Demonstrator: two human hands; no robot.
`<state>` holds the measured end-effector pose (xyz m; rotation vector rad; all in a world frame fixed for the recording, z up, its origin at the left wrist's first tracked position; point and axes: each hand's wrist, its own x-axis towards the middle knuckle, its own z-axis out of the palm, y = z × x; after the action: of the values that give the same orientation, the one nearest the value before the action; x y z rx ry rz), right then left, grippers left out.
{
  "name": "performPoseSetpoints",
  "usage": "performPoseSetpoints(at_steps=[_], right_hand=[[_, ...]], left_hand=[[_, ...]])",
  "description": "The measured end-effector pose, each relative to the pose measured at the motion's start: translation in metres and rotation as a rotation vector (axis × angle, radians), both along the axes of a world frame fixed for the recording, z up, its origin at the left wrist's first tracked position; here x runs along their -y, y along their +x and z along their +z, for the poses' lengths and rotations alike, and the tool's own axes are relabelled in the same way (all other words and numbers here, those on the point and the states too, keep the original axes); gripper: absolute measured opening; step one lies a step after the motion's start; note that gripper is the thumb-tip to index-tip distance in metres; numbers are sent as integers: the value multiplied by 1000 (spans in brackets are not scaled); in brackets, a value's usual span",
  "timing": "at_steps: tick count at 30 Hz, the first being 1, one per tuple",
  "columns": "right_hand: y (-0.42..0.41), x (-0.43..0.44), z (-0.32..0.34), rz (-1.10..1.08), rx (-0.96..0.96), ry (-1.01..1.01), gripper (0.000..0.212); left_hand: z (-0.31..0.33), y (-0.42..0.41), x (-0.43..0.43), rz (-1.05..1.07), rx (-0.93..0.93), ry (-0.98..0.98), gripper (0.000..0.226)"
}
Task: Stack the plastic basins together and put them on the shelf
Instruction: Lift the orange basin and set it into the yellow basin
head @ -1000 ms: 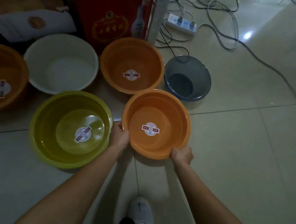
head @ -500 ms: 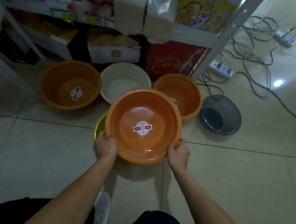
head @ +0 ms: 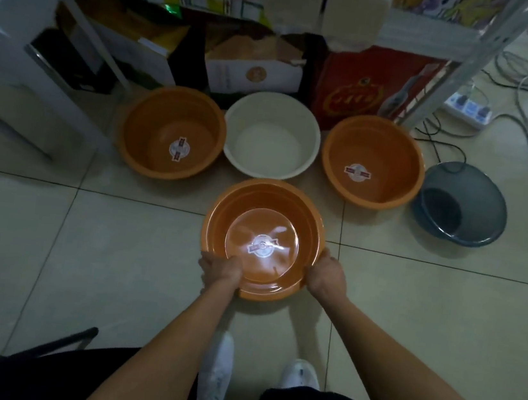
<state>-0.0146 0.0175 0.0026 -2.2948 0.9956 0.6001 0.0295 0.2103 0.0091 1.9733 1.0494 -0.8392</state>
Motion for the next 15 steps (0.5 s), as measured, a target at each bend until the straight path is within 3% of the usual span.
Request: performPoseSetpoints(at_steps=[3, 8, 11, 15], right_hand=[[-1, -4, -11, 44, -79, 41, 54], [-3, 4, -22, 4, -163, 74, 45], [-4, 18, -18, 31, -200, 114, 46], [16, 57, -15, -222, -64, 189, 50]], left_hand=[[-9, -8, 4, -58, -49, -2, 90], [5, -9, 11, -142, -67, 76, 96], [27, 3, 36, -237, 101, 152, 84], [32, 45, 98, -302, 402, -39, 58]])
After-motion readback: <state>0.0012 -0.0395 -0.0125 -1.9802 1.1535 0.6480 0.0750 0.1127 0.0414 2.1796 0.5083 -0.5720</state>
